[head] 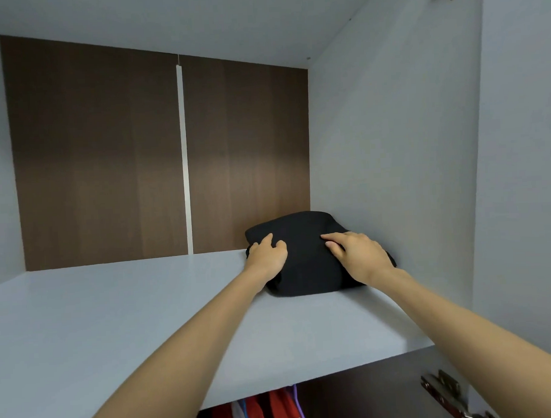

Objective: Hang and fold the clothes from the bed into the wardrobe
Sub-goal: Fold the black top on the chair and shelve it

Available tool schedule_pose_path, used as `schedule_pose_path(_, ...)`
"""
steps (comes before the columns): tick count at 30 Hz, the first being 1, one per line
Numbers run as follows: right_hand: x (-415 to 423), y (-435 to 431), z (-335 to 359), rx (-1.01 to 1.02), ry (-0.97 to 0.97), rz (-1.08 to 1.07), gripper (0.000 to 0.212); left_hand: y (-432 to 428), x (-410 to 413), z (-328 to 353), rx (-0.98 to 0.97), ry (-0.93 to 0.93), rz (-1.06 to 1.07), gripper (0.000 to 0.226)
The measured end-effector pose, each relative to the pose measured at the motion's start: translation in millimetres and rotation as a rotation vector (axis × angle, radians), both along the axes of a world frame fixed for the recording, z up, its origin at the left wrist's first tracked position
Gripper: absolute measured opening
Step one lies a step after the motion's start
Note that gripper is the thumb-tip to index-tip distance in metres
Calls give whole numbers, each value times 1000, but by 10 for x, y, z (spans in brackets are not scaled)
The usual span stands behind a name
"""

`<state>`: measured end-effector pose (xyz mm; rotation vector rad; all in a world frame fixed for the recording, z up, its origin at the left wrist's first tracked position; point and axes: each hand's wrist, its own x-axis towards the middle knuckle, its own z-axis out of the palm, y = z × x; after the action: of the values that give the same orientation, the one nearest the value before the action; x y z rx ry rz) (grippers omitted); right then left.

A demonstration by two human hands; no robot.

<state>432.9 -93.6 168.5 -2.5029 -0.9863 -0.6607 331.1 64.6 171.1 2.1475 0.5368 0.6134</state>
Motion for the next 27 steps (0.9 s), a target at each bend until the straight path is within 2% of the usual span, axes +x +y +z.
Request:
schedule_pose_path(5,-359,-237,174,107,-79,31,36,-57,-419,135,313,-76,83,51)
schedule_pose_path(9,-822,-522,269,148,-207,47,34,-315,-945,231,697,-169,89,48)
schedule_pose_path(11,-1096,-696,253,134,-261,45,33,-427,-1260,232,820,-226,105,46)
schedule_pose_path(17,-1997,-1211,-13,104,-290,34,31,-828,-2183,-27,828,-303,57,44)
schedule_pose_path(27,-3709,-2124,-887,81,-153,-128,30,-1707,-3449,-821,767,-239,-199,45)
